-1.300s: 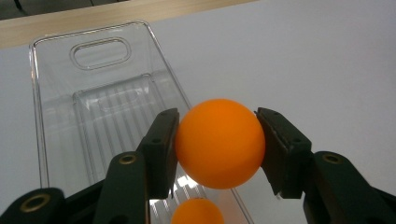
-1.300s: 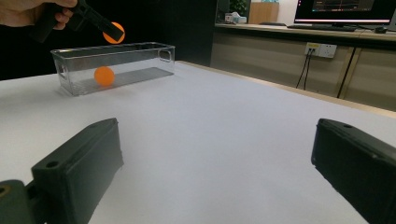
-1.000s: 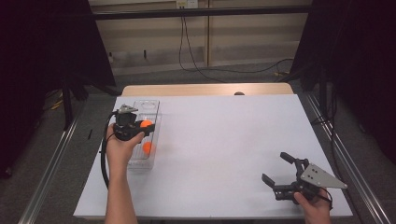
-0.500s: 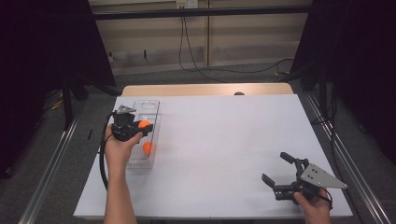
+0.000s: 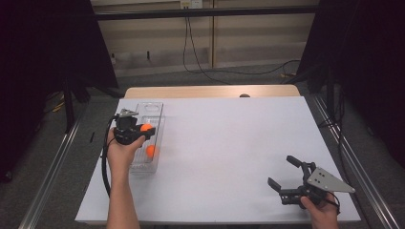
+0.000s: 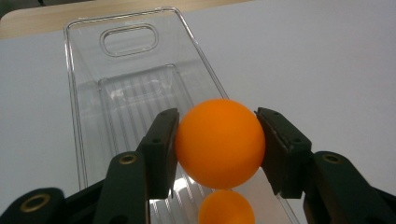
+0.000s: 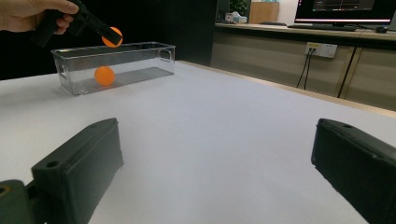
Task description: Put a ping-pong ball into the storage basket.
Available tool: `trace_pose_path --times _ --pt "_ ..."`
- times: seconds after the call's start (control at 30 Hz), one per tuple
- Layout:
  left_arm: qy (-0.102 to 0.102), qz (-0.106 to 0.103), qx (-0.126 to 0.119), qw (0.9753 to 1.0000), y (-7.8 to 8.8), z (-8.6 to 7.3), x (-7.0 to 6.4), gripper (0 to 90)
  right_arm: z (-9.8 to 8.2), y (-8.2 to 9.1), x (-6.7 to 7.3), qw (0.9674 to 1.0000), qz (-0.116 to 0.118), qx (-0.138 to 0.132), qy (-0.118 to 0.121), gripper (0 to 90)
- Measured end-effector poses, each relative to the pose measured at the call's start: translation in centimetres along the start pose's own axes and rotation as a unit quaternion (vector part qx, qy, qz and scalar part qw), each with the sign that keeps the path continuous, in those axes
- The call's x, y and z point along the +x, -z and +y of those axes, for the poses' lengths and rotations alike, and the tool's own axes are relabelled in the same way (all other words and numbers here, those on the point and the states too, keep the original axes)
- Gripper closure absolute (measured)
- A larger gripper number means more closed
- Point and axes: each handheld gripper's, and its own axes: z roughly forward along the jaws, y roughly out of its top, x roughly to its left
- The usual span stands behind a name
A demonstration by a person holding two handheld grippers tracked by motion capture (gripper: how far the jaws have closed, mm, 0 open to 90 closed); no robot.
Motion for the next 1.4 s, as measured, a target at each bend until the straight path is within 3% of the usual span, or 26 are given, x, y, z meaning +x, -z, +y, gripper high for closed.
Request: trace_pose_path --times 0.77,1.4 --pt "0.005 0.010 0.013 0.9999 -0.8 -0.6 0.5 50.8 0.0 0.0 0.0 1.0000 0.000 0.001 0.001 1.3" --pt "0.009 0.030 0.021 0.9993 -1.3 -0.8 0.7 50.5 0.0 0.0 0.0 1.0000 0.001 0.001 0.002 1.3"
